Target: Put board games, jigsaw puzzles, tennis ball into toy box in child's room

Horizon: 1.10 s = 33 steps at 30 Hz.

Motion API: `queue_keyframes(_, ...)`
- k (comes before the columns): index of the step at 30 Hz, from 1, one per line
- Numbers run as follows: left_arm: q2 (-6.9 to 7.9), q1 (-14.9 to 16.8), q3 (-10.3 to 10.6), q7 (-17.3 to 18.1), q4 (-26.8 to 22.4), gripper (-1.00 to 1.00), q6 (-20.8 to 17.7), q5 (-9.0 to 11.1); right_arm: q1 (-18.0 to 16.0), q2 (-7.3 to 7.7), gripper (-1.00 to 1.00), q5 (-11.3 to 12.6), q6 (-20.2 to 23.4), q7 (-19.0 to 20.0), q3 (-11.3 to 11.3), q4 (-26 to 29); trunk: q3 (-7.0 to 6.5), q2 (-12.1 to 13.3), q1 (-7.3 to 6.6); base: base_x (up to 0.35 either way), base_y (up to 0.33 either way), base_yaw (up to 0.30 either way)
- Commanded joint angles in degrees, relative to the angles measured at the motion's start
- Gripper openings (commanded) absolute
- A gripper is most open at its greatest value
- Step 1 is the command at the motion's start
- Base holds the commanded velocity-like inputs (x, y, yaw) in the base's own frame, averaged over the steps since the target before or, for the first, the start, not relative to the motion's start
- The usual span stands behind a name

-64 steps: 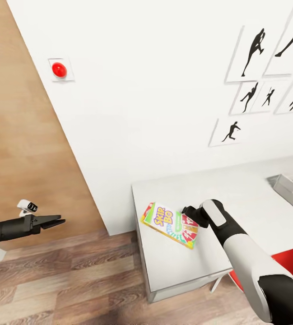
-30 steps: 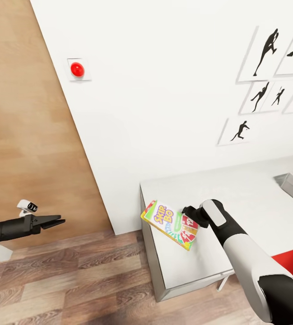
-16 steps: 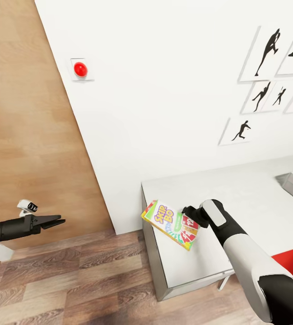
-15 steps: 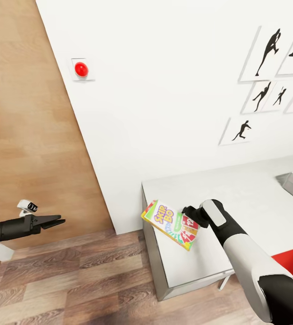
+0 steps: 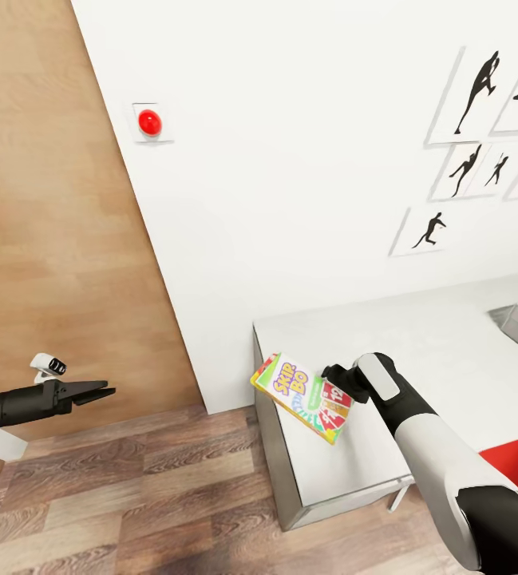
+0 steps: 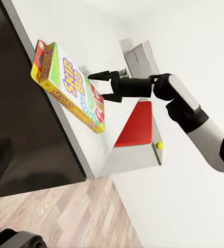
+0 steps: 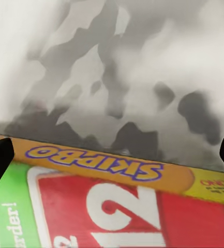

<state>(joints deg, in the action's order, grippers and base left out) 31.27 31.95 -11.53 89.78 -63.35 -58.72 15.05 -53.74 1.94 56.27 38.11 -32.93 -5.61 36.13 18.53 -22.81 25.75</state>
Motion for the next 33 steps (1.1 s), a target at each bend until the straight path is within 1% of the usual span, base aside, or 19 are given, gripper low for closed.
queue_keyframes(1, 0.03, 0.0, 0.0, 0.2, 0.0, 1.00, -0.6, 0.0, 0.0, 0.08, 1.00, 0.6, 0.0, -0.6, -0.4, 0.1, 0.11, -0.1, 0.03, -0.021, 0.039, 0.000)
queue_keyframes(16, 0.03, 0.0, 0.0, 0.2, 0.0, 1.00, -0.6, 0.0, 0.1, 0.23, 1.00, 0.6, -0.1, -0.6, -0.1, 0.7, 0.11, -0.1, 0.03, -0.002, 0.005, 0.000)
queue_keyframes(18, 0.02, 0.0, 0.0, 0.2, 0.0, 1.00, -0.6, 0.0, 0.6, 0.29, 1.00, 0.6, -0.5, -0.7, -0.1, 3.1, 0.11, -0.1, 0.03, 0.000, 0.000, 0.000)
queue_keyframes(20, 0.02, 0.0, 0.0, 0.2, 0.0, 1.00, -0.6, 0.0, 1.3, 0.38, 1.00, 0.6, -0.9, -1.0, -0.1, 8.0, 0.11, -0.1, 0.03, 0.000, 0.000, 0.000)
queue_keyframes(21, 0.02, 0.0, 0.1, 0.2, 0.0, 1.00, -0.6, 0.0, 2.1, 0.64, 1.00, 0.5, -0.8, -1.3, -0.1, 11.9, 0.11, -0.1, 0.03, 0.000, 0.000, 0.000)
queue_keyframes(24, 0.02, 0.0, 0.0, 0.2, 0.0, 1.00, -0.6, 0.0, 3.3, 1.36, 1.00, 0.6, -0.6, -1.8, 0.0, 16.5, 0.11, -0.1, 0.03, 0.000, 0.000, 0.000)
queue_keyframes(25, 0.02, 0.0, 0.0, 0.2, 0.0, 1.00, -0.6, 0.0, 3.7, 1.80, 1.00, 0.6, -0.5, -2.3, 0.0, 18.5, 0.11, -0.1, 0.03, 0.000, 0.000, 0.000)
queue_keyframes(27, 0.02, 0.0, 0.1, 0.2, 0.0, 1.00, -0.6, 0.0, 4.3, 2.52, 1.00, 0.6, -0.2, -2.9, 0.0, 21.0, 0.11, -0.1, 0.03, 0.000, 0.000, 0.000)
queue_keyframes(30, 0.02, 0.0, 0.1, 0.2, 0.0, 1.00, -0.6, 0.0, 5.1, 3.17, 1.00, 0.7, 0.1, -3.3, 0.1, 22.9, 0.11, -0.1, 0.03, 0.000, 0.000, 0.000)
queue_keyframes(33, 0.02, 0.0, 0.1, 0.2, 0.0, 1.00, -0.6, 0.0, 6.0, 3.49, 1.00, 0.7, 0.3, -3.4, 0.3, 23.7, 0.11, -0.1, 0.03, 0.000, 0.000, 0.000)
